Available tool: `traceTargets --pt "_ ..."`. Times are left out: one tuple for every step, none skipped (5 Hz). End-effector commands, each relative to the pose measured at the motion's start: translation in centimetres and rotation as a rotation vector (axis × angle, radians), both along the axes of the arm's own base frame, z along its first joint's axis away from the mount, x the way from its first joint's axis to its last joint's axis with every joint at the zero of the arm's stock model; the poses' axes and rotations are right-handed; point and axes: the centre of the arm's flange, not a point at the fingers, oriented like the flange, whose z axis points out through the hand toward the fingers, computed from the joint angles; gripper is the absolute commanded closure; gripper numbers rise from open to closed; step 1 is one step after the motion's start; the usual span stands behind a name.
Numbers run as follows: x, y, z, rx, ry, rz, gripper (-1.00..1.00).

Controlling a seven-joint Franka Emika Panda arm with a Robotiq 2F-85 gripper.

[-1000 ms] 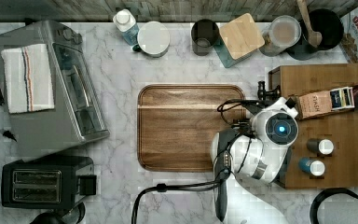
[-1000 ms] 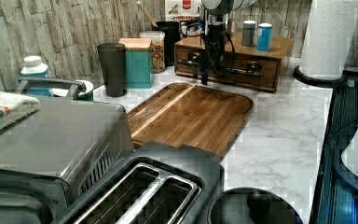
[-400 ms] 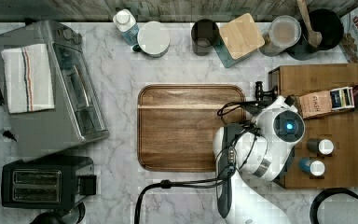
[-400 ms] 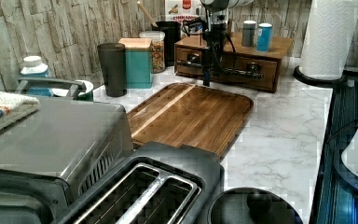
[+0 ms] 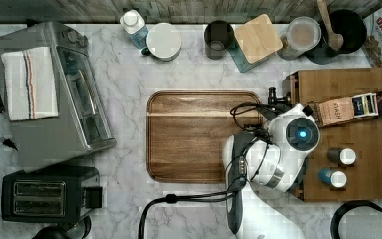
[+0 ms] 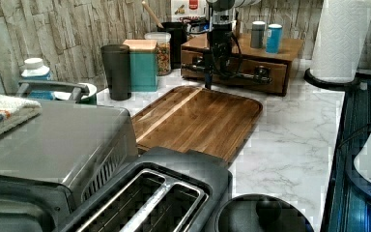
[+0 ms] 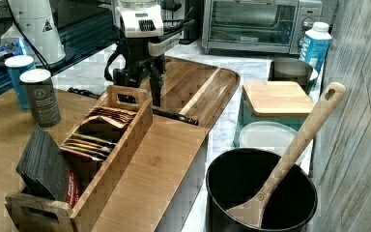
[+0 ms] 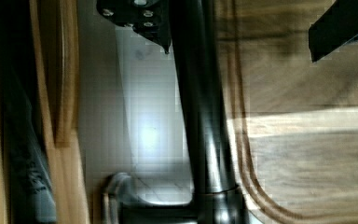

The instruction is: Open the drawer.

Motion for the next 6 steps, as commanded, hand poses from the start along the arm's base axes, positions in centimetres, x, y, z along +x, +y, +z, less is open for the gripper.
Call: traceTargets --pt "-1.0 19.7 1.4 0.039 0.050 0.213 -1.00" --pt "-1.6 20.6 2.1 0.019 0.062 0.242 -1.00" --pt "-1.4 20.5 2.3 0.042 0.075 0.264 -1.00" --pt "-0.8 22.2 3.2 0.030 0.072 0.249 -1.00" --pt "0.0 24.3 4.6 0.002 0.075 0.197 -1.00" --pt "1.2 24.2 5.4 0.074 0.088 0.203 -1.00"
